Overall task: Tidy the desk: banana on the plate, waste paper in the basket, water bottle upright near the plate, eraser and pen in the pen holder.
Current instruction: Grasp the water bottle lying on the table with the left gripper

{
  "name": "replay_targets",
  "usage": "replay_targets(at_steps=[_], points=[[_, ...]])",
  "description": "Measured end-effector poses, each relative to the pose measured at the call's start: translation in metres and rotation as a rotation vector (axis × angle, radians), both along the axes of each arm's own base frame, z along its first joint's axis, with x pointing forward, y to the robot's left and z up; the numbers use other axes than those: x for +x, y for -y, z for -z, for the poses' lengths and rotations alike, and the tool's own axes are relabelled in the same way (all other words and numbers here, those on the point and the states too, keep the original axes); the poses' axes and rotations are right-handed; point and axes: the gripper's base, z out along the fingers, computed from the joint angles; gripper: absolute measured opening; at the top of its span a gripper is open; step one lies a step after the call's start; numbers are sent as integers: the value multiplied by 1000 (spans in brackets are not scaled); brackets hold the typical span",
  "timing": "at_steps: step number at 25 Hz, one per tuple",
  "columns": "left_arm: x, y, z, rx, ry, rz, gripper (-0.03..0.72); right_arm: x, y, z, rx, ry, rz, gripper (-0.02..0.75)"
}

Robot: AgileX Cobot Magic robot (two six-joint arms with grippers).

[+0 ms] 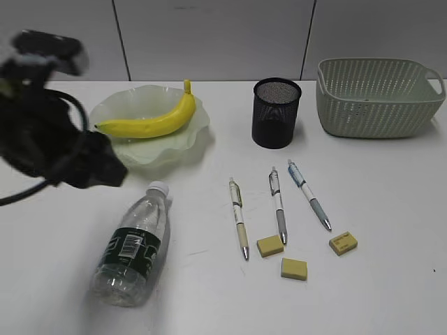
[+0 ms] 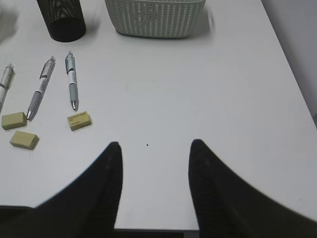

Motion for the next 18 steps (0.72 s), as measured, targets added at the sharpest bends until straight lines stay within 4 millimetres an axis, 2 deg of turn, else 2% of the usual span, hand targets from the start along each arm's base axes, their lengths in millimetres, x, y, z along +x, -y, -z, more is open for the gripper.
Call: replay_targets(at_steps=[3, 6, 9, 18], points=[[25, 27, 29, 66, -116, 1, 566, 0, 0, 0, 0, 0, 0, 360], [46, 41, 54, 106, -203, -13, 633, 0, 0, 0, 0, 0, 0, 360], [59, 49, 71, 122, -249, -35, 649, 0, 0, 0, 0, 0, 0, 360], [67, 56, 121, 171, -383, -79, 644, 0, 0, 0, 0, 0, 0, 361]])
